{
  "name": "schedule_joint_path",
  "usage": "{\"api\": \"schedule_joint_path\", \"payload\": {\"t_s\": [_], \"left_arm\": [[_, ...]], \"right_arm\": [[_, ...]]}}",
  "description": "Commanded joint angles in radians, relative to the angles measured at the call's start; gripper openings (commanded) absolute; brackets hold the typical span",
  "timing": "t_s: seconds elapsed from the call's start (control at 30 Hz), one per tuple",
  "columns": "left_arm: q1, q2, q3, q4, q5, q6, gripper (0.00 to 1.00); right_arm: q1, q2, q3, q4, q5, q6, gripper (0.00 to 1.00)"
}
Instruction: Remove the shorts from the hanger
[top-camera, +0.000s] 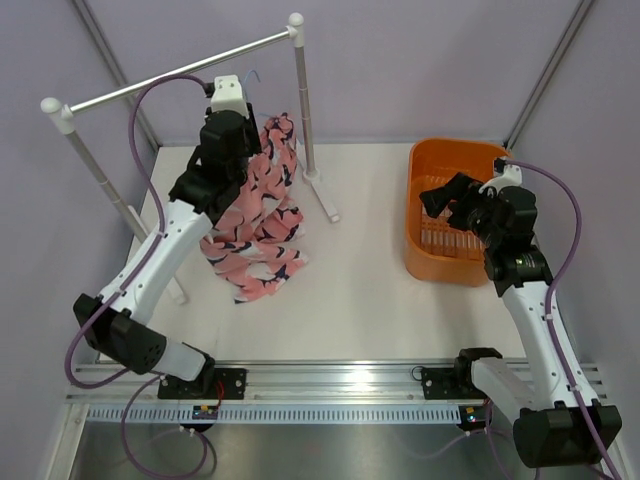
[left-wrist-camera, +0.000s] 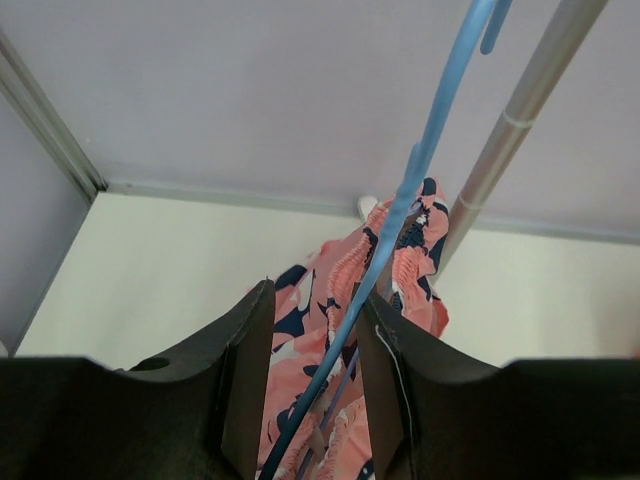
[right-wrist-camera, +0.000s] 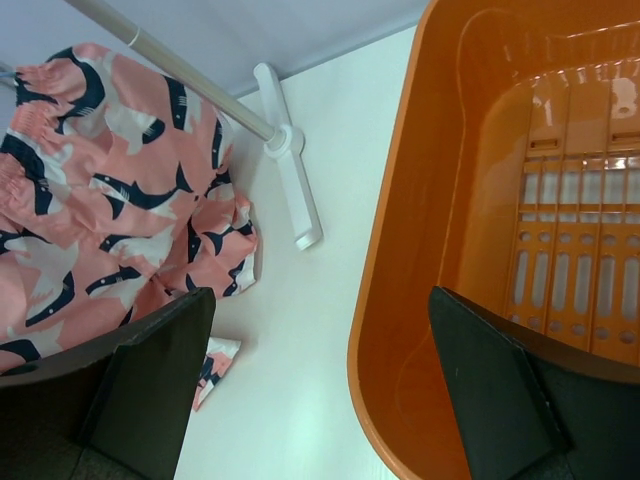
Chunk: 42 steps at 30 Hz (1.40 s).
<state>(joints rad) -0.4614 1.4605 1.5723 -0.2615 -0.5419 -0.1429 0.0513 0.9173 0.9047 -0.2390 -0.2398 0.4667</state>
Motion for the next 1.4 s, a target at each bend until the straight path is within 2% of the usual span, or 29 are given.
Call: {"api": "schedule_joint_path", "payload": {"t_s": [0.0, 0.13, 0.23, 0.5, 0.73, 0.97, 1.23, 1.37], "left_arm": [[0.001, -0.101, -0.026, -0.019, 0.075, -0.058, 0.0], [-0.016, -0.176, -0.11, -0.048, 0.189, -0.076, 0.0], [-0.04, -0.204, -0.142, -0.065, 0.23, -0.063, 0.0], [-0.071, -0.348, -0.32, -0.027, 0.379, -0.09, 0.0], [-0.095, -0.371, -0.385, 0.033, 0.427, -0.109, 0.0], [-0.134, -0.37, -0.373, 0.044, 0.428, -0.119, 0.0], [-0.138, -0.374, -0.373, 0.041, 0.434, -0.115, 0.0], [-0.138, -0.377, -0.37, 0.041, 0.431, -0.112, 0.0]], "right_arm": [[0.012, 0.032, 0.071, -0.013, -0.082, -0.026, 0.96], [0.113, 0.084, 0.161, -0.078, -0.026, -0.056, 0.96], [0.234, 0.159, 0.255, -0.135, 0.045, -0.074, 0.94], [0.421, 0.382, 0.454, -0.172, 0.1, -0.036, 0.93], [0.587, 0.541, 0.565, -0.183, 0.192, 0.009, 0.91], [0.631, 0.689, 0.641, -0.14, 0.283, 0.098, 0.89], [0.633, 0.761, 0.703, -0.118, 0.347, 0.138, 0.88], [0.636, 0.802, 0.74, -0.141, 0.372, 0.145, 0.84]]}}
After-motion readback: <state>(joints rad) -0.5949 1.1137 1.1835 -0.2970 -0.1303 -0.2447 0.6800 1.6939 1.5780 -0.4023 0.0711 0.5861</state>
